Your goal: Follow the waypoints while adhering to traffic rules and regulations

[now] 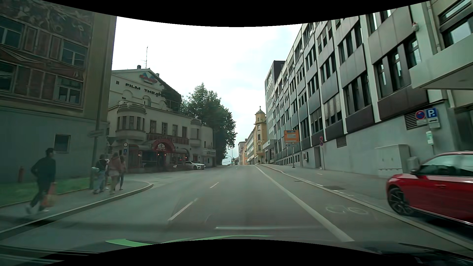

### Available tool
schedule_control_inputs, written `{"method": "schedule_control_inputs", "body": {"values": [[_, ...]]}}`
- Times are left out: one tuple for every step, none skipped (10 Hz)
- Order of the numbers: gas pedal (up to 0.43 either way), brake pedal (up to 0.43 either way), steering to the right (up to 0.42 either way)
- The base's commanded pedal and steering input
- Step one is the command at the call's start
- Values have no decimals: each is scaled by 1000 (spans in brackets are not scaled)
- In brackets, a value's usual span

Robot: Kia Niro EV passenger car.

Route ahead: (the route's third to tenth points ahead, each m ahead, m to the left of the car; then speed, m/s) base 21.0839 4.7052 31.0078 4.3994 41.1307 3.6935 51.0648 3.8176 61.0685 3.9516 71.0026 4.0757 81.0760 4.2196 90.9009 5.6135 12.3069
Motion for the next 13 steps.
{"method": "schedule_control_inputs", "body": {"values": [[189, 0, 3], [189, 0, 2], [189, 0, 1], [189, 0, 1], [189, 0, 1], [189, 0, 1], [189, 0, 0], [189, 0, 1], [189, 0, 1], [189, 0, 1], [189, 0, 1], [189, 0, 0], [189, 0, 1]]}}
